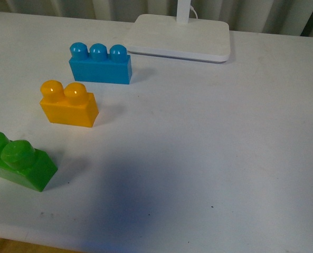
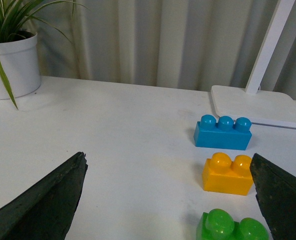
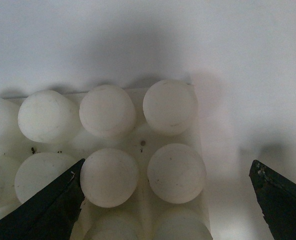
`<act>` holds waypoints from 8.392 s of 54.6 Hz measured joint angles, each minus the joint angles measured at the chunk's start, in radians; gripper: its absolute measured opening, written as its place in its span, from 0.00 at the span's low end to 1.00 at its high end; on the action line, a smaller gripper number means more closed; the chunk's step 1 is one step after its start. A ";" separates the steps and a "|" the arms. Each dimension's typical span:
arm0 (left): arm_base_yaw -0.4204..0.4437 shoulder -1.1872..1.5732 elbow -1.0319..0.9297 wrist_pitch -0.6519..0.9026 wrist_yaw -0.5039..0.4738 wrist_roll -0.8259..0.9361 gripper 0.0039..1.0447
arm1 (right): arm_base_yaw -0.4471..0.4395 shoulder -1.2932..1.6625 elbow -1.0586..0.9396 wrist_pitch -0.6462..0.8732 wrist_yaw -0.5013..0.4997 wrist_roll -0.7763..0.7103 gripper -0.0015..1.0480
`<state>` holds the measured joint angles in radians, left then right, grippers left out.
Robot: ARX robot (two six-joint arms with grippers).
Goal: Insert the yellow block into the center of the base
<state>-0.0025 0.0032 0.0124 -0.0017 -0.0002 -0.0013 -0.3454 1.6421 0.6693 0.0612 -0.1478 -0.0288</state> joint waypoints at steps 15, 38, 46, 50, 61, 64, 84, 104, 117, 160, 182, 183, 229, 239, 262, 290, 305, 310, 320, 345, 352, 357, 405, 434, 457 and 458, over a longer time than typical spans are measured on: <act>0.000 0.000 0.000 0.000 0.000 0.000 0.94 | 0.312 -0.113 -0.103 -0.020 0.156 0.259 0.91; 0.000 0.000 0.000 0.000 0.000 0.000 0.94 | 0.808 -0.063 -0.005 -0.089 0.335 0.695 0.91; 0.000 0.000 0.000 0.000 0.000 0.000 0.94 | 0.892 -0.009 0.065 -0.103 0.353 0.816 0.91; 0.000 0.000 0.000 0.000 0.000 0.000 0.94 | 0.914 0.014 0.094 -0.107 0.354 0.859 0.91; 0.000 0.000 0.000 0.000 0.000 0.000 0.94 | 0.944 0.084 0.187 -0.128 0.362 0.946 0.91; 0.000 0.000 0.000 0.000 0.000 0.000 0.94 | 0.946 0.095 0.201 -0.129 0.363 0.953 0.91; 0.000 0.000 0.000 0.000 0.000 0.000 0.94 | 0.956 0.108 0.219 -0.132 0.364 1.003 0.91; 0.000 0.000 0.000 0.000 0.000 0.000 0.94 | 0.873 0.003 0.105 -0.028 0.337 0.801 0.91; 0.000 0.000 0.000 0.000 0.000 0.000 0.94 | 0.769 -0.205 -0.014 0.066 0.203 0.618 0.91; 0.000 0.000 0.000 0.000 0.000 0.000 0.94 | 0.425 -1.219 -0.414 0.014 0.139 0.280 0.91; 0.000 0.000 0.000 0.000 0.000 0.000 0.94 | 0.348 -1.355 -0.574 0.128 0.150 0.040 0.14; 0.000 0.000 0.000 0.000 0.000 0.000 0.94 | 0.348 -1.360 -0.577 0.126 0.150 0.039 0.11; 0.000 0.000 0.000 0.000 0.000 0.000 0.94 | 0.348 -1.638 -0.663 -0.060 0.147 0.033 0.01; 0.000 0.000 0.000 0.000 0.000 0.000 0.94 | 0.348 -1.638 -0.663 -0.060 0.147 0.032 0.04; 0.065 0.457 0.231 0.142 0.200 0.108 0.94 | 0.348 -1.638 -0.663 -0.060 0.147 0.031 0.87; -0.118 1.263 0.907 -0.455 0.321 1.253 0.94 | 0.348 -1.638 -0.663 -0.060 0.147 0.032 0.91; -0.211 1.502 1.077 -0.565 0.242 1.411 0.94 | 0.348 -1.638 -0.663 -0.060 0.147 0.032 0.91; -0.227 1.558 1.115 -0.603 0.218 1.429 0.94 | 0.348 -1.638 -0.663 -0.060 0.147 0.032 0.91; -0.250 1.651 1.163 -0.638 0.207 1.440 0.94 | 0.348 -1.638 -0.663 -0.060 0.146 0.032 0.91; -0.272 1.804 1.240 -0.653 0.174 1.440 0.94 | 0.348 -1.638 -0.663 -0.060 0.147 0.032 0.91; -0.280 1.821 1.253 -0.669 0.174 1.440 0.86 | 0.348 -1.638 -0.663 -0.060 0.146 0.032 0.91; -0.284 1.826 1.257 -0.685 0.167 1.441 0.72 | 0.348 -1.638 -0.663 -0.060 0.146 0.032 0.91; -0.430 1.820 1.410 -0.751 0.230 1.319 0.29 | 0.348 -1.638 -0.663 -0.060 0.147 0.032 0.91; -0.547 1.997 1.609 -0.781 0.233 1.187 0.29 | 0.348 -1.638 -0.663 -0.060 0.147 0.032 0.91; -0.541 2.013 1.619 -0.798 0.235 1.177 0.29 | 0.348 -1.638 -0.663 -0.060 0.147 0.032 0.91; -0.541 2.014 1.619 -0.797 0.235 1.177 0.29 | 0.348 -1.638 -0.663 -0.060 0.146 0.032 0.91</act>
<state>-0.5434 2.0171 1.6310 -0.7990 0.2344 1.1759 0.0021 0.0044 0.0063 0.0017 -0.0013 0.0029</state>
